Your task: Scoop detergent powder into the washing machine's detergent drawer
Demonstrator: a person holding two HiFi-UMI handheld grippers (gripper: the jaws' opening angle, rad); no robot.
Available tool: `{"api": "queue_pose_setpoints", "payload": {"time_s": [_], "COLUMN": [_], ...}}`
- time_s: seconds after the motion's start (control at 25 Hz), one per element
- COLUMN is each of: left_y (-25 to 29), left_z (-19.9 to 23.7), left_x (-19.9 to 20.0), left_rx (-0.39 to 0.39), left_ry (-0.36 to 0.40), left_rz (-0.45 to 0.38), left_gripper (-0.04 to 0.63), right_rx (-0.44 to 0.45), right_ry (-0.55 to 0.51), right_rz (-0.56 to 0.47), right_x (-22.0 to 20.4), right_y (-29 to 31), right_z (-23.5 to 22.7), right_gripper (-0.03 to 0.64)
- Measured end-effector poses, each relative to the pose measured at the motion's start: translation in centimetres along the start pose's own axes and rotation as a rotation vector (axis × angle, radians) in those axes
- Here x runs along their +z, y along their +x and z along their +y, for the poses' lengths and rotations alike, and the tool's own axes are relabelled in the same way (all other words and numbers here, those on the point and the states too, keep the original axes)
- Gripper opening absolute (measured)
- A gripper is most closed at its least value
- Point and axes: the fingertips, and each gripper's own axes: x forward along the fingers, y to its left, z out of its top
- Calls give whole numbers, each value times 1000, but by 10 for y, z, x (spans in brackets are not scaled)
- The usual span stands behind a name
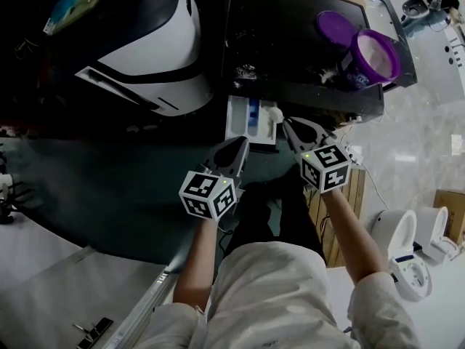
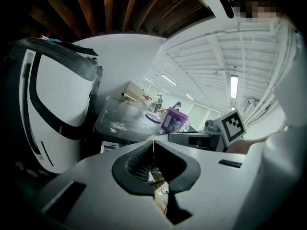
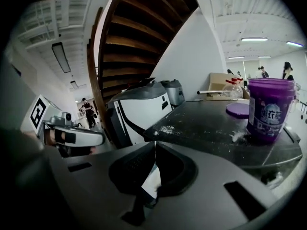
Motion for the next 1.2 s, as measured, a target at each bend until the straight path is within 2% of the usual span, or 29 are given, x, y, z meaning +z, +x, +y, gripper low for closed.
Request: {"api": "queue_pose_setpoints", "payload": {"time_s": [0.36, 0.84, 1.2], "left_y": [-8, -16, -12], "left_z": [-8, -26, -37], "left_x": [12, 36, 57], "left_rx": [-3, -26, -39], "left_ry": [22, 80, 112], "left_rz": [-20, -48, -59], "left_gripper": [21, 21, 21], "right_rx": [-1, 38, 35], "right_ry": [115, 416, 434], "right_rz": [-55, -208, -273], "right_x": [10, 37, 58], "right_y": [-15, -51, -67], "right_z": [1, 1, 8], "right_gripper": [9, 9, 9]}}
